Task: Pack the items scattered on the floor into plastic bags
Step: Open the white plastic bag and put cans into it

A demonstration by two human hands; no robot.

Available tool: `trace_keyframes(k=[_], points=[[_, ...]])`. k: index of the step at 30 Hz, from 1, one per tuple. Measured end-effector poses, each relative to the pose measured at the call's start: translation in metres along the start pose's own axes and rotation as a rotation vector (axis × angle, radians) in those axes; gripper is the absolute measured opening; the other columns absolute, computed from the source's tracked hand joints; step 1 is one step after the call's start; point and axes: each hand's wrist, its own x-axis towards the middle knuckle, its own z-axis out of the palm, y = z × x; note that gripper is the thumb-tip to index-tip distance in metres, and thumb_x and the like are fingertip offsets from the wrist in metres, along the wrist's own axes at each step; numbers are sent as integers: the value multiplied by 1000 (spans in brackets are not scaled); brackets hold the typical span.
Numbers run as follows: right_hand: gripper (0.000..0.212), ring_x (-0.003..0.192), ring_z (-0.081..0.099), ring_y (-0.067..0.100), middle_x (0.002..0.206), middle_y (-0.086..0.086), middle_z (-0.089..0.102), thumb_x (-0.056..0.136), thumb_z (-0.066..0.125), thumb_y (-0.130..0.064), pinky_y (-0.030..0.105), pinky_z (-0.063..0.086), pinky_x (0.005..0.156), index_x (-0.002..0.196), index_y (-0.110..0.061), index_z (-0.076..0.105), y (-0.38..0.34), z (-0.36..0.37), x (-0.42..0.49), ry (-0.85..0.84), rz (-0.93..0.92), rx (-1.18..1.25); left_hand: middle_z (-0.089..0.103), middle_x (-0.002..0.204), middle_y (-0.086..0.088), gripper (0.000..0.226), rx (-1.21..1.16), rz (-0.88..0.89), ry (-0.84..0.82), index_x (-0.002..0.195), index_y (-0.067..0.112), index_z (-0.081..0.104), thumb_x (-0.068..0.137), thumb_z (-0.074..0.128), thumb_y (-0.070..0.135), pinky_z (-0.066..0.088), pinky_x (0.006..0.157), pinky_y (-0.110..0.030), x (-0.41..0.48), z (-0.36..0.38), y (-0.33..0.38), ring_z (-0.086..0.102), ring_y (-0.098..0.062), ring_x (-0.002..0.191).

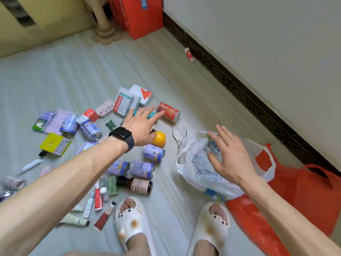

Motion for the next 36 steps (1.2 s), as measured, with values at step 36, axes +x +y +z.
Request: trace_keyframes(k=[36], points=[[75,103,58,38,120,14,53,81,68,-41,37,42,69,141,-18,30,-134,187,136,-703,-135,-245,58,106,-8,47,-82,56,-213,111,17,55,74,64,44,27,110,-45,-61,183,-46,56,-31,103]])
